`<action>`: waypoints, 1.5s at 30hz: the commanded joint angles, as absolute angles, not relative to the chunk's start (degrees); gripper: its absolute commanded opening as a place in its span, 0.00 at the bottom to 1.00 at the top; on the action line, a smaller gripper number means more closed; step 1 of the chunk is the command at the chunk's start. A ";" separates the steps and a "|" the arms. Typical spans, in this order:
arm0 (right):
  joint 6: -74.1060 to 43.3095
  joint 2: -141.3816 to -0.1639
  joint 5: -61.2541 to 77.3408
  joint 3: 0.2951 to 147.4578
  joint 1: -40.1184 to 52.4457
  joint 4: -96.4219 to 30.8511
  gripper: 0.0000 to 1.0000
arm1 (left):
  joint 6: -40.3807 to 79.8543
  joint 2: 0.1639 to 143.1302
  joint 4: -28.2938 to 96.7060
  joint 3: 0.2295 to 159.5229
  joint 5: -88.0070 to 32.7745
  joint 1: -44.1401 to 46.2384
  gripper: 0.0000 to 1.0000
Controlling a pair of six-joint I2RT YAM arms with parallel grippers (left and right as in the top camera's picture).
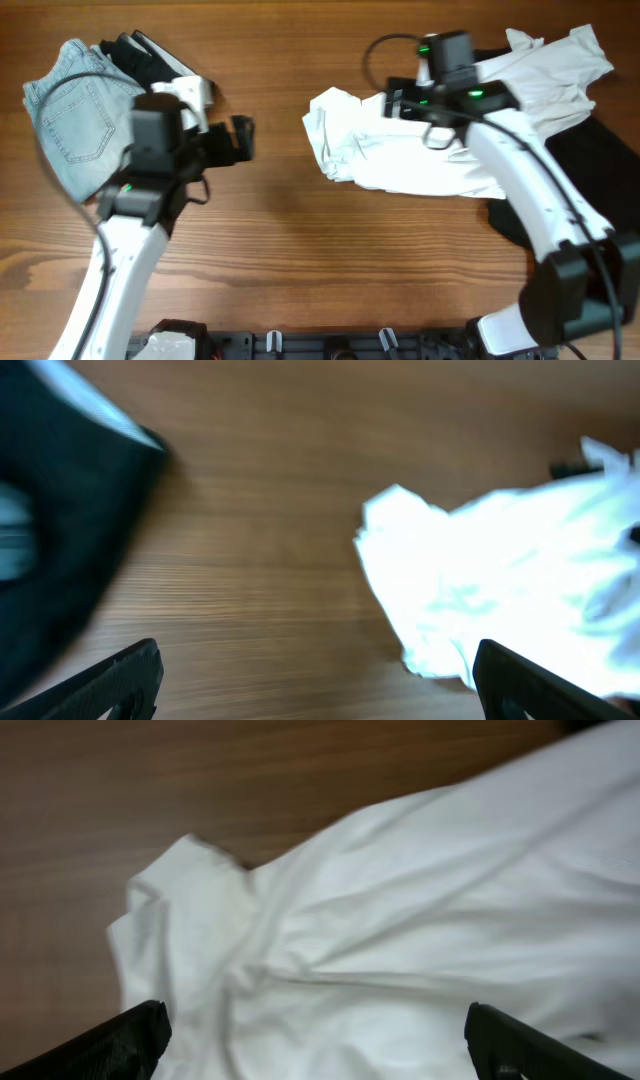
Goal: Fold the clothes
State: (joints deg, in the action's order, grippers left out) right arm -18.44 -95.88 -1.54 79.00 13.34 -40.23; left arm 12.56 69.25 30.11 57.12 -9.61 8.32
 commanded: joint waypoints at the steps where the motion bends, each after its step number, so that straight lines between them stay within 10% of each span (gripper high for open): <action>1: -19.49 -91.57 -3.92 79.02 6.37 -45.30 1.00 | 16.53 78.70 26.72 57.76 -12.36 15.25 1.00; 13: -19.51 -90.85 -4.08 79.02 -6.83 -54.50 1.00 | 32.01 110.04 4.05 57.76 -16.88 34.65 0.94; 17: -19.51 -90.85 -4.10 79.02 -6.83 -55.07 1.00 | 31.97 110.17 1.54 57.91 -8.58 35.73 0.04; 26: -19.14 -90.85 -4.29 79.02 -8.56 -55.29 1.00 | 27.86 94.13 10.26 68.99 -3.66 5.67 0.07; 29: -17.89 -90.91 -3.84 79.02 -8.54 -55.46 1.00 | 30.92 93.69 10.85 69.45 -12.78 -2.74 1.00; 37: -10.59 -91.18 -4.08 79.00 -8.54 -57.01 0.89 | 30.92 99.55 30.74 69.38 -22.09 5.67 1.00; 45: -10.61 -91.31 -4.08 79.00 -8.56 -57.14 0.94 | 36.93 112.27 25.30 69.32 -16.34 25.98 0.92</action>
State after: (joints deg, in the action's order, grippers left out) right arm -11.42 -91.92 -3.09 79.00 -8.45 -56.90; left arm 34.13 108.03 28.58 69.58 -18.85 22.33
